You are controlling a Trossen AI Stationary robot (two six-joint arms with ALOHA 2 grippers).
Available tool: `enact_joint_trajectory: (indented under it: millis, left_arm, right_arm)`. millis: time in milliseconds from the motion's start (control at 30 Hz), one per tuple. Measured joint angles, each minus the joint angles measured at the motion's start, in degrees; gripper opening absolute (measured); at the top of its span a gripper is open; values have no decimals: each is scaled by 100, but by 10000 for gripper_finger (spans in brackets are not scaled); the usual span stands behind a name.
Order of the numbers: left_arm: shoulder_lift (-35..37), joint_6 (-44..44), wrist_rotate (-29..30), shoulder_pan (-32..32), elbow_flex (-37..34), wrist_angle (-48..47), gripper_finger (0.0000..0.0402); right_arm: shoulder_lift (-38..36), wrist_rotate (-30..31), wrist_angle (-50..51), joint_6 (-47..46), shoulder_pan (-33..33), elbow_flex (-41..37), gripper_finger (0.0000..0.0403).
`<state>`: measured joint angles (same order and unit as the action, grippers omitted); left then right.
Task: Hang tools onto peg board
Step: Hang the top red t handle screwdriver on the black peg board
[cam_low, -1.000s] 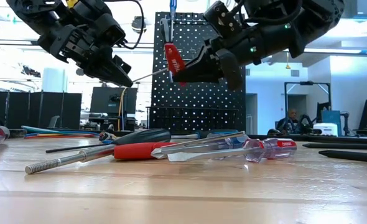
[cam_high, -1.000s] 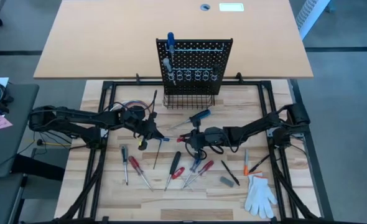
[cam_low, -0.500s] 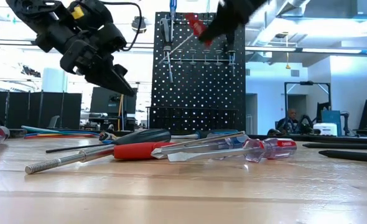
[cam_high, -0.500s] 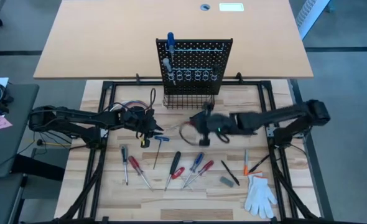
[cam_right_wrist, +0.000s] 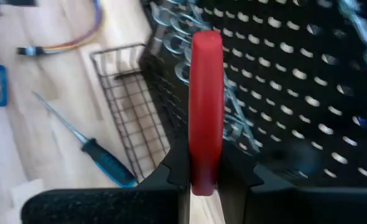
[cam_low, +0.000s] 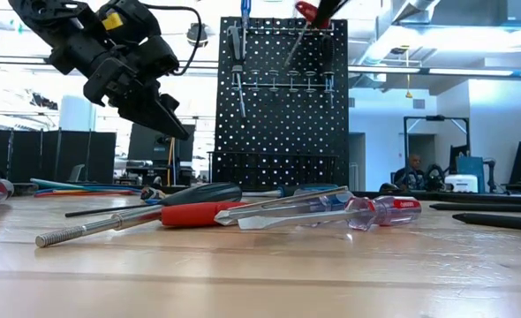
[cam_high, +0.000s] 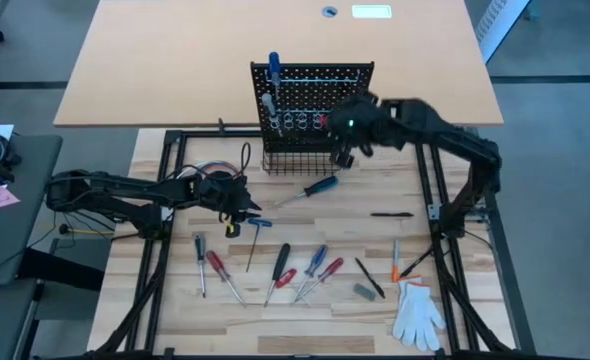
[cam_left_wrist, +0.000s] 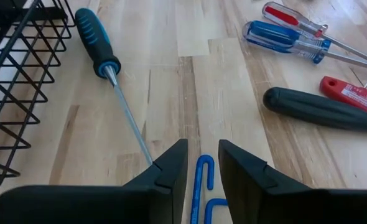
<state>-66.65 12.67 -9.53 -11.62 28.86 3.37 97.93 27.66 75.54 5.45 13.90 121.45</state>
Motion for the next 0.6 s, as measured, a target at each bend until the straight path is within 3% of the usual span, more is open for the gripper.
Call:
enact_joint_trajectory:
  millis: [233, 600]
  left_arm:
    - [2, -5, -6, 0, 0, 7, 83]
    - [2, -4, -6, 0, 0, 28, 83]
  right_arm:
    - [72, -42, 594, -135, 350, 164, 48]
    - [66, 7, 1216, -338, 213, 214, 48]
